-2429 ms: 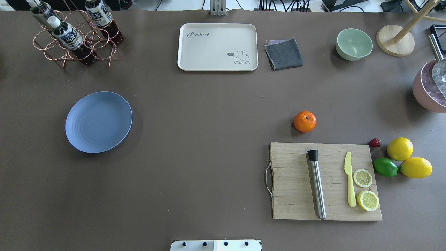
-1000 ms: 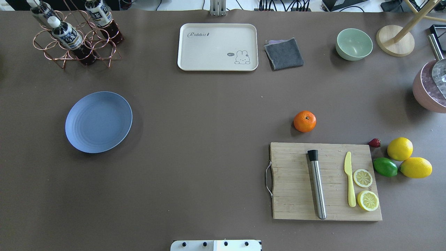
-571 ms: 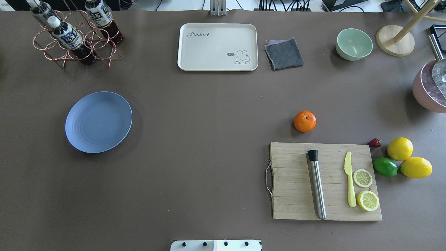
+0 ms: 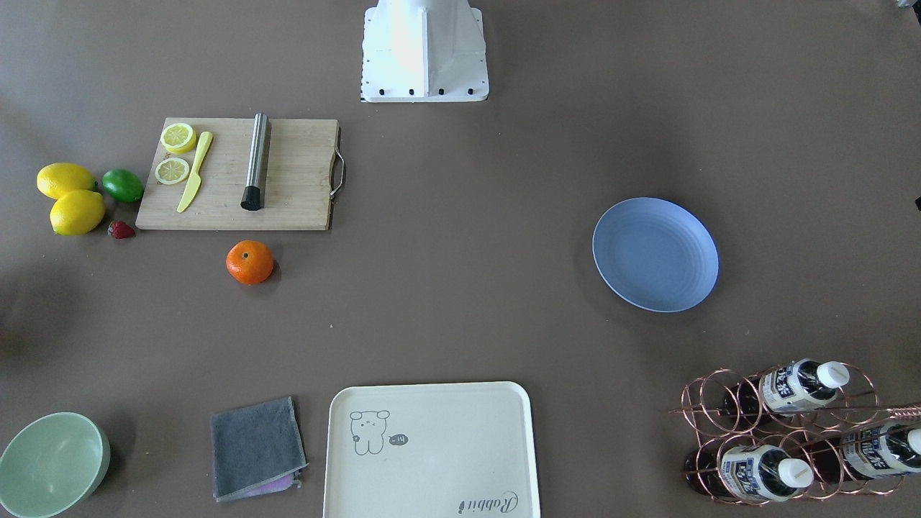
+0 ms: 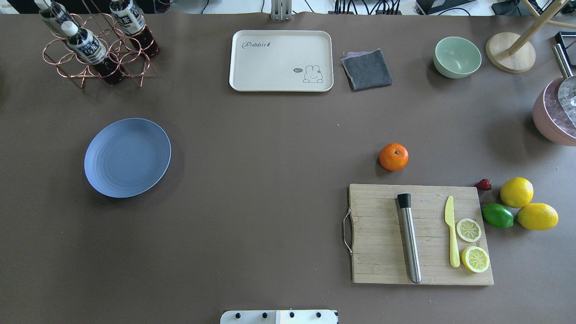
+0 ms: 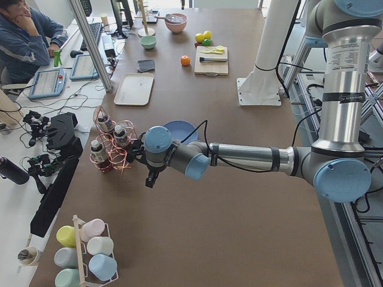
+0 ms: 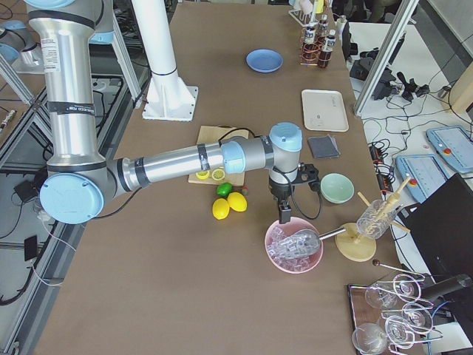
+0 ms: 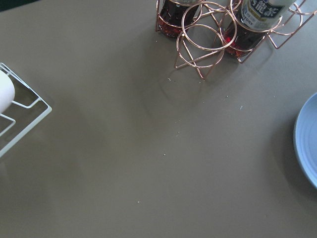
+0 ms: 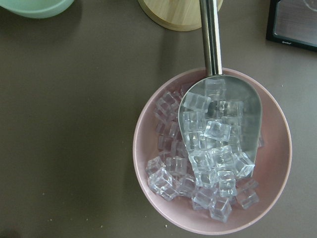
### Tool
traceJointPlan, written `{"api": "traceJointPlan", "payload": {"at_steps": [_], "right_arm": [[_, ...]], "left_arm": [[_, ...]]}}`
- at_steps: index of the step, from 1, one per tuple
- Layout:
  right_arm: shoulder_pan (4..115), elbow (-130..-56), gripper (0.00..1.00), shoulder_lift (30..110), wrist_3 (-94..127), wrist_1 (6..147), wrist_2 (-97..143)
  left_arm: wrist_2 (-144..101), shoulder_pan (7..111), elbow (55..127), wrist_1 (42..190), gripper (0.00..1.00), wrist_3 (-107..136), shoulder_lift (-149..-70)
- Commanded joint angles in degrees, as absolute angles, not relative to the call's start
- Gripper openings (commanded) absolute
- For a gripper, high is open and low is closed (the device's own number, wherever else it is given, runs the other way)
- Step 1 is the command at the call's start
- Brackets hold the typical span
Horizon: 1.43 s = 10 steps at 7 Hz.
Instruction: Pick orange to plate
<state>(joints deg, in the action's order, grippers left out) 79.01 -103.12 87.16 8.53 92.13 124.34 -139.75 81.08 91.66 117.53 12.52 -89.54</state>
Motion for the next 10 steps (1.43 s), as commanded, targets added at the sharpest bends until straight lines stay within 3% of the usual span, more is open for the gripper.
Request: {"api": "traceJointPlan", "payload": {"at_steps": [1, 4, 7, 9, 10], "right_arm": [[76.7, -103.6, 1.00, 86.7, 12.5, 89.5, 127.9], [75.3, -103.5, 1.00, 87.9, 18.1, 83.7, 130.0], [74.9, -103.6, 1.00, 88.2, 18.1, 83.3, 130.0], [74.7, -103.5, 1.00, 88.2, 18.1, 83.3, 130.0], [74.5, -103.5, 1.00, 88.2, 18.1, 83.3, 130.0]], "left_arm": [[-138.8, 71.9, 87.7, 131.8, 0.98, 25.3, -89.0], [-129.3, 56.0, 83.5, 153.1, 0.98, 49.8, -89.4], [-127.1, 52.4, 83.3, 153.4, 0.97, 52.6, -90.7], [-127.1, 52.3, 82.7, 153.5, 0.76, 54.1, -91.3], [-127.0, 52.3, 82.7, 153.5, 0.71, 54.1, -91.6]]}}
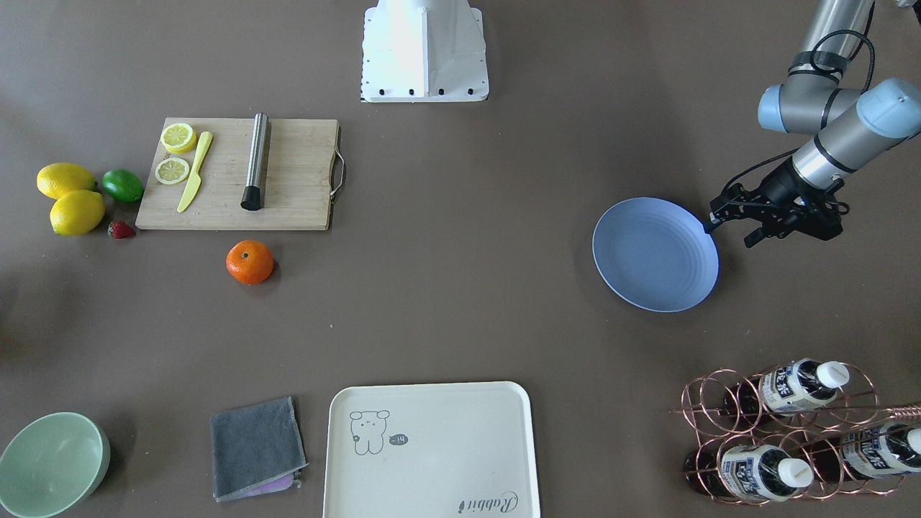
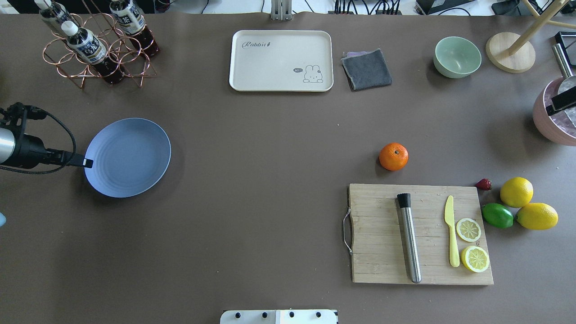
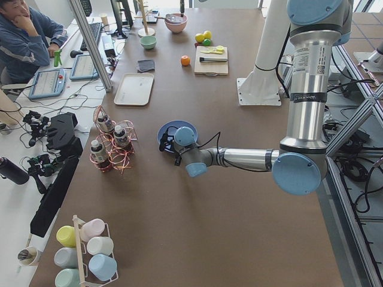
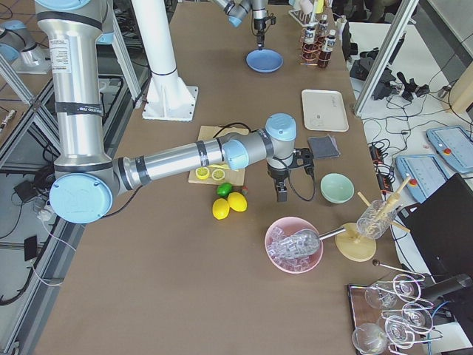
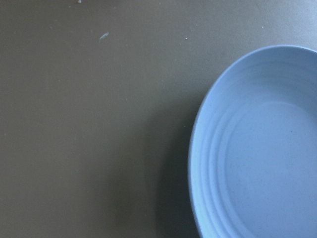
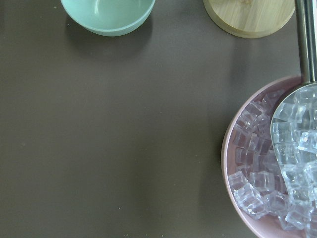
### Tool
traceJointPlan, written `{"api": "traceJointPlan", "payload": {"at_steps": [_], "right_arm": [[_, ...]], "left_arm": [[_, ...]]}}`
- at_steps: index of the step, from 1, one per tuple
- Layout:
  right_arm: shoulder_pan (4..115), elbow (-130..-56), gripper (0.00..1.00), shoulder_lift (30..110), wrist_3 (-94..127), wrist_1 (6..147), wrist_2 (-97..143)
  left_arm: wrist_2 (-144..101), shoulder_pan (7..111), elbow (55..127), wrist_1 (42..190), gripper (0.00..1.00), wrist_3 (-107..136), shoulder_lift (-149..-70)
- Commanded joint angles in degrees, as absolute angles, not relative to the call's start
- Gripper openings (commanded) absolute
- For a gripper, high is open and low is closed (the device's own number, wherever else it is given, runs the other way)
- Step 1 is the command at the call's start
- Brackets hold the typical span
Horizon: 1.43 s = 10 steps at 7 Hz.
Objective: Pick orange to plate
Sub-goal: 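Move the left gripper down to the rim of the light blue plate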
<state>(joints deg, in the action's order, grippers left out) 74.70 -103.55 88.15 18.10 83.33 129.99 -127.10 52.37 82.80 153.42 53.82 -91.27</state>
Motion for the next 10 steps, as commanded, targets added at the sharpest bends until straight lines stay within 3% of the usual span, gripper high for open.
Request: {"api": "traceJointPlan", "payload": {"at_steps": [1, 3, 5, 6, 7, 10], "right_arm": [[74.5, -103.5, 1.00, 88.2, 18.0, 83.3, 129.9], [74.5, -103.5, 1.00, 88.2, 18.0, 83.3, 129.9], [74.4, -103.4, 1.00, 88.2, 18.0, 83.3, 129.9], [74.4, -103.5, 1.00, 88.2, 18.0, 83.3, 129.9], [74.4, -103.5, 1.00, 88.2, 18.0, 83.3, 129.9], [74.4, -103.6, 1.00, 88.2, 18.0, 83.2, 129.9]], "left_arm": [[-127.0, 52.0, 82.7, 153.5, 0.65, 54.1, -91.9], [-127.0, 51.6, 81.5, 153.5, 0.52, 54.1, -93.2], [-127.0, 51.6, 80.8, 153.5, 0.47, 54.1, -94.0], [-127.0, 51.6, 80.8, 153.5, 0.15, 54.1, -94.0], [-127.0, 51.6, 81.0, 153.5, 0.00, 54.3, -94.0], [-127.5, 51.9, 84.1, 152.6, 0.00, 64.5, -98.1]]}}
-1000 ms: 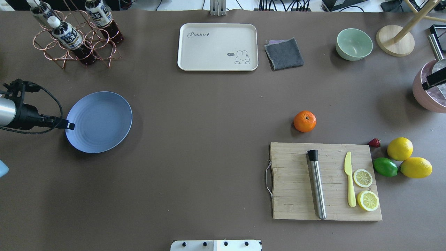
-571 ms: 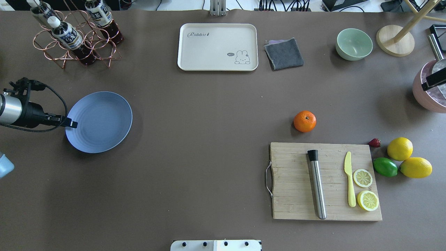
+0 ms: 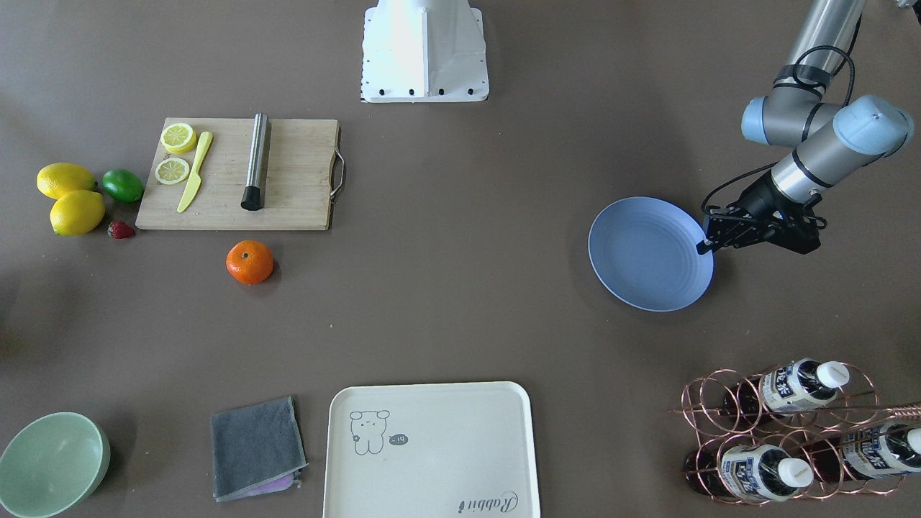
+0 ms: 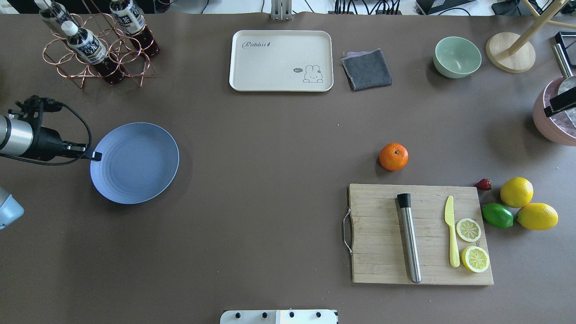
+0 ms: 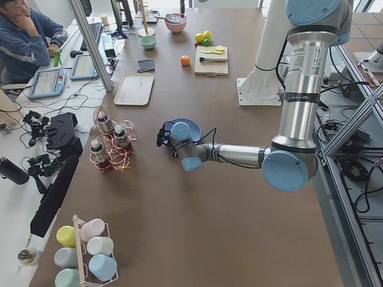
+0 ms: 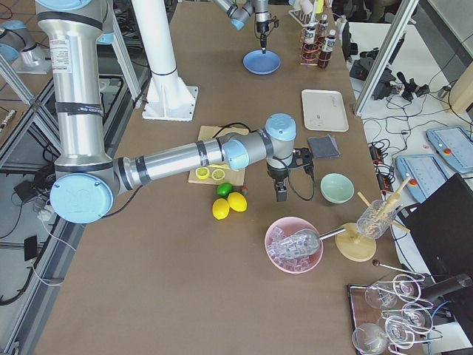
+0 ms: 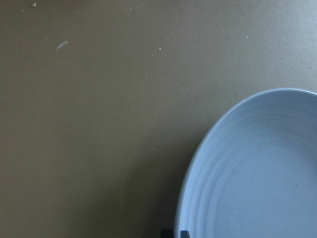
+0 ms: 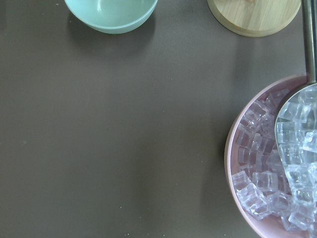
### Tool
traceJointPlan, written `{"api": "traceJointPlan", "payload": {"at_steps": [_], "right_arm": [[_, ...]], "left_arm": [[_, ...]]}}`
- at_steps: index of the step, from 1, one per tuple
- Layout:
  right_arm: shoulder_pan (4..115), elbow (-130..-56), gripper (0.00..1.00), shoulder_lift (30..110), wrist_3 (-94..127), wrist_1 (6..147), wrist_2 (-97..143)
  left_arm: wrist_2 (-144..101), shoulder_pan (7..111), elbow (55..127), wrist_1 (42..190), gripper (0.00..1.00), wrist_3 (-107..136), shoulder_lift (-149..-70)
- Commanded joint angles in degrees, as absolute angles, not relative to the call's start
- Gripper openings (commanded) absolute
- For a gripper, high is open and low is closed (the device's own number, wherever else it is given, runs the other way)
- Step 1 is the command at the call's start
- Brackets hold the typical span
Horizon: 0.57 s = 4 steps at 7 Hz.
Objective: Pick orange to plate
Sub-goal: 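Push the light blue plate with the left gripper toward the table center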
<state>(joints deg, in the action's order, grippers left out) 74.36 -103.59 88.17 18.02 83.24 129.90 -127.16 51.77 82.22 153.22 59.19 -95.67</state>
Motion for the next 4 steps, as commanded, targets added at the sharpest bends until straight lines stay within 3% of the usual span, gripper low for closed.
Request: {"api": "traceJointPlan", "payload": {"at_steps": [1, 3, 4], "right_arm": [[74.4, -103.6, 1.00, 88.2, 18.0, 83.2, 129.9], [74.4, -103.7, 1.00, 88.2, 18.0, 83.2, 129.9], [74.3, -103.7, 1.00, 88.2, 18.0, 83.2, 129.9]], "left_arm": [[-127.5, 51.8, 84.8, 151.7, 0.00, 70.4, -102.4], [-122.9, 44.3, 84.2, 150.6, 0.00, 82.2, -112.3], [-113.1, 37.1, 84.3, 142.7, 0.00, 82.3, -117.1]]}}
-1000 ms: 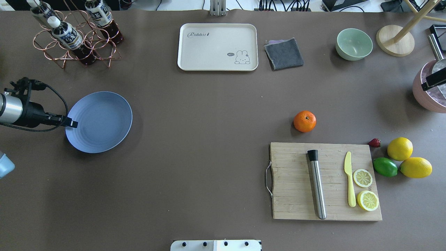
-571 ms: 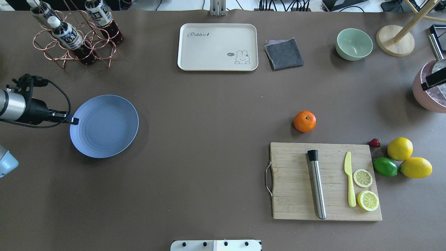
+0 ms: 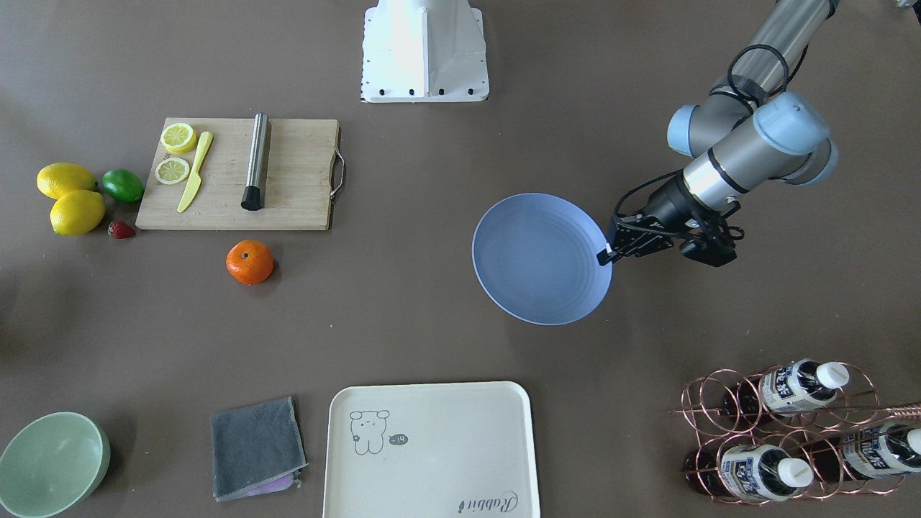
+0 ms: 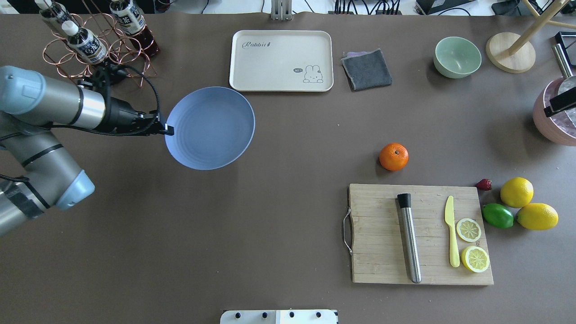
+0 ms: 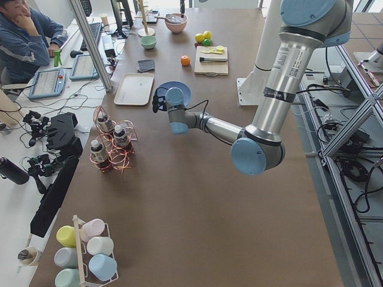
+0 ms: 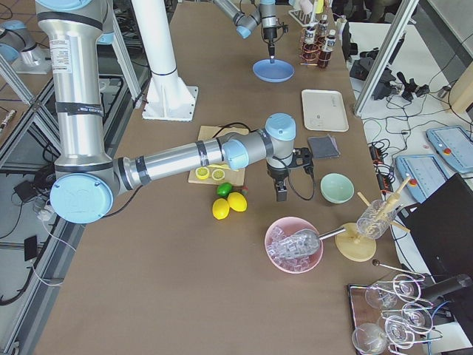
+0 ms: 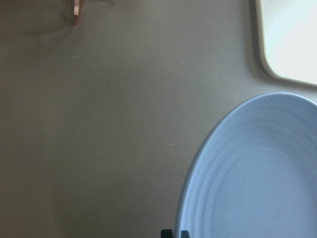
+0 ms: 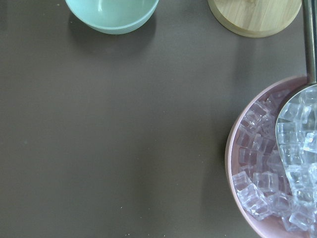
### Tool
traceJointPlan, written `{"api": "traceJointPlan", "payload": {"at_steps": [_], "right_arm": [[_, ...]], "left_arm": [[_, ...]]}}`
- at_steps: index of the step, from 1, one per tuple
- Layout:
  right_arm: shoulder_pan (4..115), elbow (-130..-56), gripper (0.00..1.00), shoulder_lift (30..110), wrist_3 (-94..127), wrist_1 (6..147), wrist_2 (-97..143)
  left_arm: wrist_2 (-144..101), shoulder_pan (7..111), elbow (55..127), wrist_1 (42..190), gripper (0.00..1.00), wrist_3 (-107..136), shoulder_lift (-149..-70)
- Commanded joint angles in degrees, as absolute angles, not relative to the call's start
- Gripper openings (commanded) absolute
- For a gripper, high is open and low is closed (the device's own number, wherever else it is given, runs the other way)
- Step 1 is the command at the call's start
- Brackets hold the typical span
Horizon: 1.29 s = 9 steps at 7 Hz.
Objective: Pick orange to plate
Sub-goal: 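Push the light blue plate with the left gripper toward the table center, then withdraw the left gripper from the plate while the right arm reaches toward the orange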
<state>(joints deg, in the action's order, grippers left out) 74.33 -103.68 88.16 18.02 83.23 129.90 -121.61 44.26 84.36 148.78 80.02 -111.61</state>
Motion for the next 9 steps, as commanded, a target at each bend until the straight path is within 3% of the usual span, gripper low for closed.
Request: {"api": "traceJointPlan", "payload": {"at_steps": [1, 3, 4, 5, 7, 9], "right_arm": [[74.3, -103.7, 1.00, 88.2, 18.0, 83.2, 129.9], [74.3, -103.8, 1.00, 88.2, 18.0, 83.2, 129.9], [74.1, -103.8, 1.00, 88.2, 18.1, 83.2, 129.9], [73.7, -103.8, 1.00, 87.7, 18.2, 83.2, 129.9], [71.7, -104.6, 1.00, 85.4, 21.0, 83.3, 130.0], [62.6, -104.4, 1.00, 77.3, 37.9, 83.4, 126.9]], "left_arm": [[-108.8, 34.0, 84.6, 133.9, 0.00, 82.3, -122.0], [-103.9, 31.3, 83.9, 131.8, 0.00, 82.0, -122.7], [-103.9, 31.3, 83.8, 131.8, 0.11, 81.4, -122.4], [-103.7, 31.3, 83.9, 131.9, 0.97, 79.3, -122.2], [-106.6, 34.9, 86.4, 131.7, 0.98, 77.1, -119.9], [-123.8, 48.2, 93.1, 130.4, 0.98, 70.3, -111.9]]}}
